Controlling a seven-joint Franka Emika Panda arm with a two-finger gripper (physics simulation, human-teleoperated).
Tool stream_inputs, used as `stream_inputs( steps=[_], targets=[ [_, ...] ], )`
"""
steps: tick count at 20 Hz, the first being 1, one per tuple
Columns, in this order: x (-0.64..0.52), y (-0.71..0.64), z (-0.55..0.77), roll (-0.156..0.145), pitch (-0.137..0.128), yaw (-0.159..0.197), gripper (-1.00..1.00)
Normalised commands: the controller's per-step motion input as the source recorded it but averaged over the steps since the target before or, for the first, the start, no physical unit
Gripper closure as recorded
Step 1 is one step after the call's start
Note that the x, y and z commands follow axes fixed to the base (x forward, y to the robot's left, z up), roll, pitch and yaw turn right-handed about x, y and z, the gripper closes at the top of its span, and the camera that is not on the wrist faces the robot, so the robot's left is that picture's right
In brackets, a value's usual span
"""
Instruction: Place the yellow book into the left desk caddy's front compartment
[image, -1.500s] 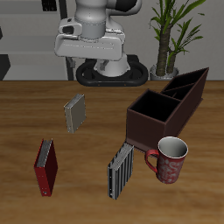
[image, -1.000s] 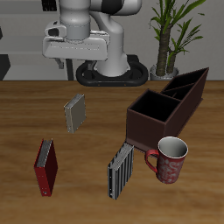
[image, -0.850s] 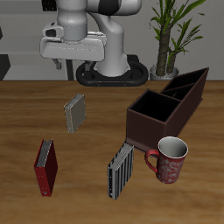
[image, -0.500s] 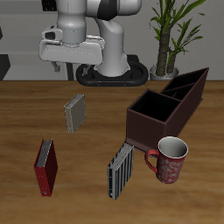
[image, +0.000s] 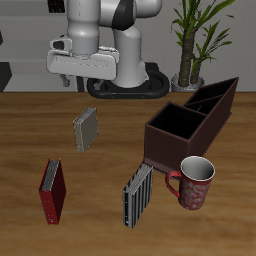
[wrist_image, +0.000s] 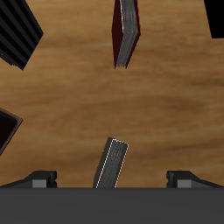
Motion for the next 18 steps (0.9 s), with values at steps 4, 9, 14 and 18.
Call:
stream_inputs(
  steps=[4,9,14,18],
  targets=[
    [-0.06,-0.06,-0.31,-0.008,0.0,-0.053,-1.0],
    [0.03,-0.04,-0.15,-0.032,0.0,-0.012,-1.0],
    [0.0,0.09,-0.21,0.017,0.0,-0.001,-1.0],
    [0.02,0.04,-0.14,-0.013,-0.001,-0.015,-1.0]
  ],
)
